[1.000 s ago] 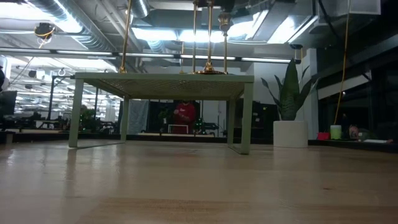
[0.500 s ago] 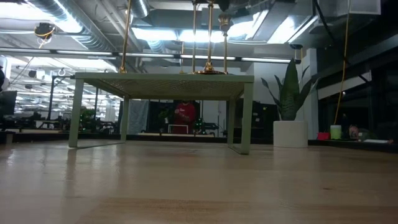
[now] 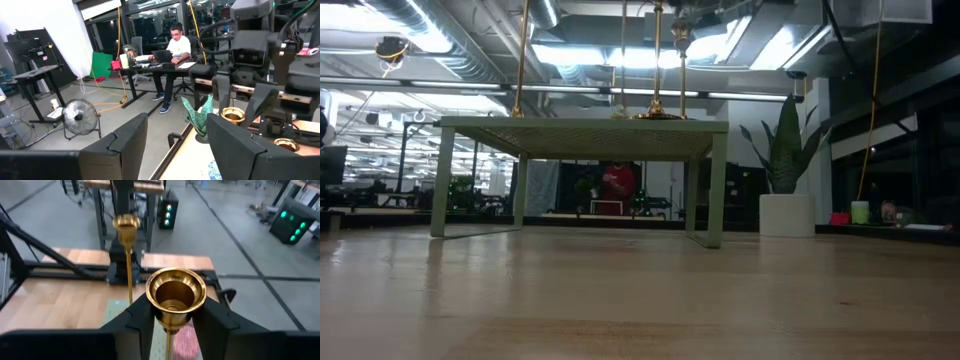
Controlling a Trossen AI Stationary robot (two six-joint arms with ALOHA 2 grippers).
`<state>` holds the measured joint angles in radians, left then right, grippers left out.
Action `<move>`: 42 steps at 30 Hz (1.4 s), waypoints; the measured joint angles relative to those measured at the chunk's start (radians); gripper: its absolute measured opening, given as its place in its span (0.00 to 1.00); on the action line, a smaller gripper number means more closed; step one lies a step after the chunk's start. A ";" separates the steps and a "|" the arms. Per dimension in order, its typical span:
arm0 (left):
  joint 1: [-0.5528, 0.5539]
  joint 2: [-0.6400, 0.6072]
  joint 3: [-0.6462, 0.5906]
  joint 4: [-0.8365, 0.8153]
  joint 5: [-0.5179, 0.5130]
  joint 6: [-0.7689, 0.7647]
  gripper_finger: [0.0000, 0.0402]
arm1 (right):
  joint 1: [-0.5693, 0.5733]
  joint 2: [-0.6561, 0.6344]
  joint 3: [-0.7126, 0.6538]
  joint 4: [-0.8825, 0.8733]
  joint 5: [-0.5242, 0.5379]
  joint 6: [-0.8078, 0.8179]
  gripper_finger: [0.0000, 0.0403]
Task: Pick & Place candle stick holders
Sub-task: Adjust the gold candle holders and light blue scented candle on the shelf
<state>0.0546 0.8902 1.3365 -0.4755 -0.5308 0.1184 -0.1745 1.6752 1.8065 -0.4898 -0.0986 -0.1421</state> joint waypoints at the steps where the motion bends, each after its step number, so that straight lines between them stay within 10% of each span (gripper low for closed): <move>1: 0.000 0.000 0.000 0.000 0.000 0.000 0.50 | 0.000 0.000 0.000 0.014 -0.001 0.004 0.30; 42: 0.000 0.000 0.000 0.000 -0.003 0.000 0.50 | 0.040 0.103 0.000 0.184 -0.168 0.112 0.33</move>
<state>0.0544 0.8898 1.3365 -0.4751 -0.5335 0.1184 -0.1341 1.7782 1.8065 -0.3054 -0.2665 -0.0303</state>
